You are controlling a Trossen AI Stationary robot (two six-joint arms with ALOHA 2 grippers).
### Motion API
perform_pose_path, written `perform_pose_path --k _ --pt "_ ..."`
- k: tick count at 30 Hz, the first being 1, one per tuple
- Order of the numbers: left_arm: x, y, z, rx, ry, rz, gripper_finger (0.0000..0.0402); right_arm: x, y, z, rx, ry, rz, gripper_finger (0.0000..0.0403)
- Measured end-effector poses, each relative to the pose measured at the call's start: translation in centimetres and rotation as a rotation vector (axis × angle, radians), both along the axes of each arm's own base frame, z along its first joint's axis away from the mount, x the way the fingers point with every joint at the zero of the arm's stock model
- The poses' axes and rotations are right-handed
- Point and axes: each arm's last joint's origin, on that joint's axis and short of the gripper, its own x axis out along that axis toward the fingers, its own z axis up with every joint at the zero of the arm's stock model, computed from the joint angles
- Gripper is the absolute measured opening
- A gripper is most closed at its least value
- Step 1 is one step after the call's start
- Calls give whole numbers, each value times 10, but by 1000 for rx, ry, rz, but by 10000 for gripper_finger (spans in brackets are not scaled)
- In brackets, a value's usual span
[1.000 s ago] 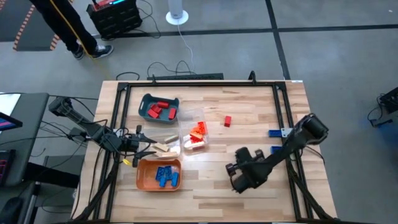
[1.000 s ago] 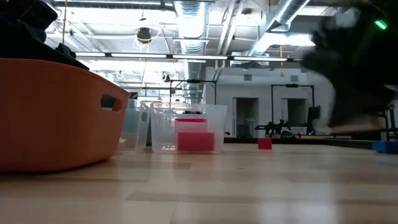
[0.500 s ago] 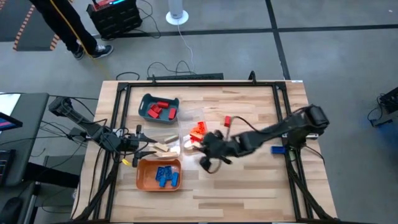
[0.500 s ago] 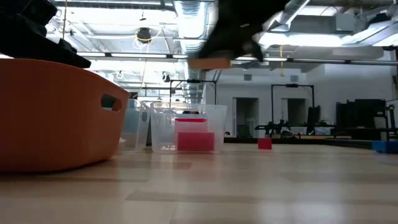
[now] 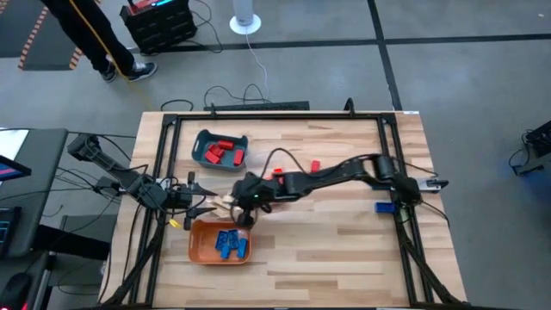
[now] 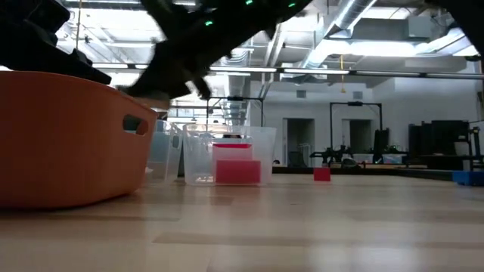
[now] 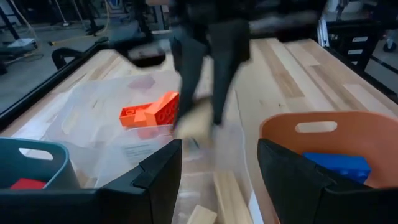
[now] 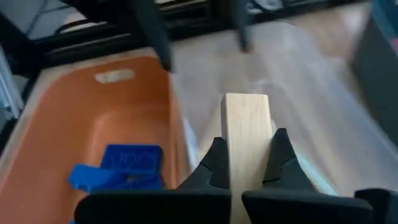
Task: Sort blocks
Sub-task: Put the brown block into the left transparent bin, then put the blue game piece into the orange bin
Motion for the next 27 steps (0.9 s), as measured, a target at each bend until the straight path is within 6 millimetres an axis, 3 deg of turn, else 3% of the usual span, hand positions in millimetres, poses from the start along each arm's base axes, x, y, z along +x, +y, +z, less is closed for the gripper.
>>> perform_pose_path --k 5,15,22,27 --pt "0 0 0 -3 -1 6 203 22 -2 -14 9 44 47 25" --pt "-2 1 0 -10 -2 9 203 28 -9 -6 31 93 39 173" --pt "-2 0 0 -9 0 -4 203 -13 -14 40 -154 300 -193 198" --pt "-3 -1 -1 2 6 -13 203 -41 -22 53 -221 460 -308 192"
